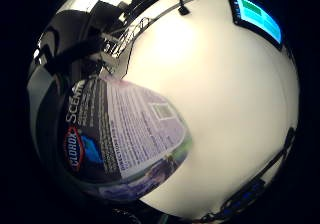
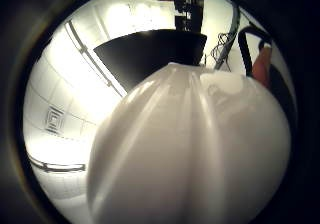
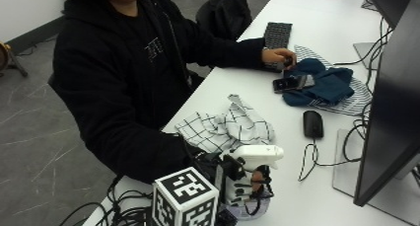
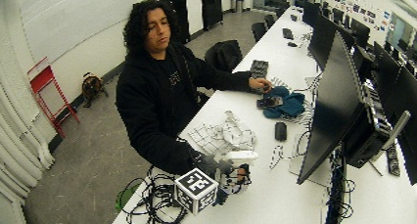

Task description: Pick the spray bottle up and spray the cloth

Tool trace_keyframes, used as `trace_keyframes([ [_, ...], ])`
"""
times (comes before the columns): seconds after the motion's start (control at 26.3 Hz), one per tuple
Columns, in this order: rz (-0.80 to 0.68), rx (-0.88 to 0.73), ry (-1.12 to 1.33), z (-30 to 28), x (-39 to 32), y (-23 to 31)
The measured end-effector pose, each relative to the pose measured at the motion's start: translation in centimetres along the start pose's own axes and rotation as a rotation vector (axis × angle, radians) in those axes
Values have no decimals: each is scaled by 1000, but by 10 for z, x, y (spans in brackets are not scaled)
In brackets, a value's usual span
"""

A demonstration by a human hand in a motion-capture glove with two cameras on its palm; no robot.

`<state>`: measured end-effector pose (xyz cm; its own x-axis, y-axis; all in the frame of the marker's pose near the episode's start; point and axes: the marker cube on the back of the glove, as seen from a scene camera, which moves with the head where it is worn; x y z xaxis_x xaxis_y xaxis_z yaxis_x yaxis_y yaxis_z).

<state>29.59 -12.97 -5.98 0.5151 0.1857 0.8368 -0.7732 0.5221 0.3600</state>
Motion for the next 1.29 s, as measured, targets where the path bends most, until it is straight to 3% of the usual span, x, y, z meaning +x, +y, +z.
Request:
trace_keyframes([
  [0.27,-77,164,44,3,-2,5],
  [0.61,-74,143,35,1,-5,3],
  [0.87,-151,-8,121,-12,-63,25],
  [1.06,-160,-180,367,-19,-111,50],
  [1.29,-63,-468,696,-14,-131,85],
])
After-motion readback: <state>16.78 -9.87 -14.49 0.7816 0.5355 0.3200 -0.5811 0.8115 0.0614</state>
